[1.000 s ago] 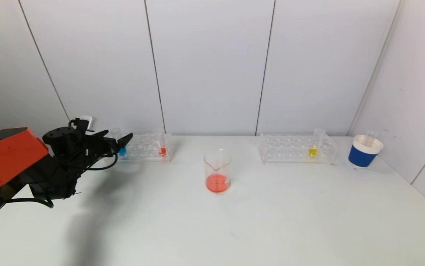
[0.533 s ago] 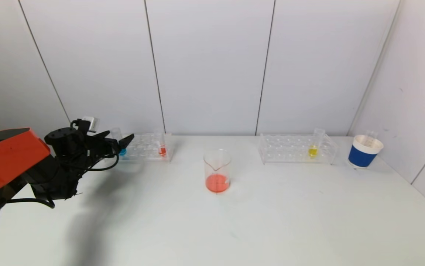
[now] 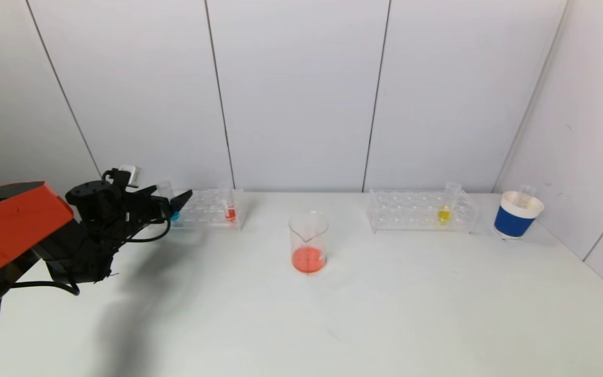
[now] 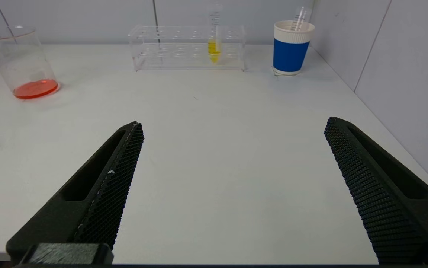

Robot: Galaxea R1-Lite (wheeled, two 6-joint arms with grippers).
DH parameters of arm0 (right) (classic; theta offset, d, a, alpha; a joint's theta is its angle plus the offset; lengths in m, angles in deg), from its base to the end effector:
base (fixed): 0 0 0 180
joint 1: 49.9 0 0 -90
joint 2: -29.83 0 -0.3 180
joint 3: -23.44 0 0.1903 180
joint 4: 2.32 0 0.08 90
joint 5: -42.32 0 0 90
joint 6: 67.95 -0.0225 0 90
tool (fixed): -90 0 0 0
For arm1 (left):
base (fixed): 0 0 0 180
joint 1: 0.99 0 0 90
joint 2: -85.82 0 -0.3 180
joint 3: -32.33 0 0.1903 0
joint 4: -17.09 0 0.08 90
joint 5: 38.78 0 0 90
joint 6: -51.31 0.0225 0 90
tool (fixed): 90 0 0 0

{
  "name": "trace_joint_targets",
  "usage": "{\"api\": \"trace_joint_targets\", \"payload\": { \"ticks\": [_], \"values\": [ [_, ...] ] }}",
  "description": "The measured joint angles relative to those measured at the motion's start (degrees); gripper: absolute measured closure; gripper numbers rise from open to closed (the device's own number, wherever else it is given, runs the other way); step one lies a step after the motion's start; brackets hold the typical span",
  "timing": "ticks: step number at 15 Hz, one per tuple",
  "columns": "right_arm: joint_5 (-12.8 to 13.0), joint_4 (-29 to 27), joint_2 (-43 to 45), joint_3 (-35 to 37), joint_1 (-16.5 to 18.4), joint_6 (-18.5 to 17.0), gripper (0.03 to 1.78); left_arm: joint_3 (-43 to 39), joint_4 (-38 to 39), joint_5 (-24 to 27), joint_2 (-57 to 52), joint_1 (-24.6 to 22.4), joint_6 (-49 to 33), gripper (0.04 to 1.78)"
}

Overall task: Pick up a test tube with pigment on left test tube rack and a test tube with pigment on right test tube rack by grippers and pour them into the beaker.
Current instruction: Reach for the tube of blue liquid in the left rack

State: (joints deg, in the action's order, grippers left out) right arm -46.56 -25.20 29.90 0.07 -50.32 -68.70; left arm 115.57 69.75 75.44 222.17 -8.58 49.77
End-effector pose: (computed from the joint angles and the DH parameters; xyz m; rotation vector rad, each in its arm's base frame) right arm -0.0229 -0.0006 0.0763 0.0132 -0.0099 -0.0122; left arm 0.4293 0.0479 0.0541 -0.0288 0.0115 -0.2901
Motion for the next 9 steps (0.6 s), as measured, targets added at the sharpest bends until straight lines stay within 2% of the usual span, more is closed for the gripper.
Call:
{"api": "trace_joint_targets", "payload": {
  "ticks": [9],
  "values": [
    [0.02,0.02,0.00,0.00,0.00,0.01,0.04,0.07,0.16,-0.05,0.09,0.02,0.05,0.06]
  ]
}}
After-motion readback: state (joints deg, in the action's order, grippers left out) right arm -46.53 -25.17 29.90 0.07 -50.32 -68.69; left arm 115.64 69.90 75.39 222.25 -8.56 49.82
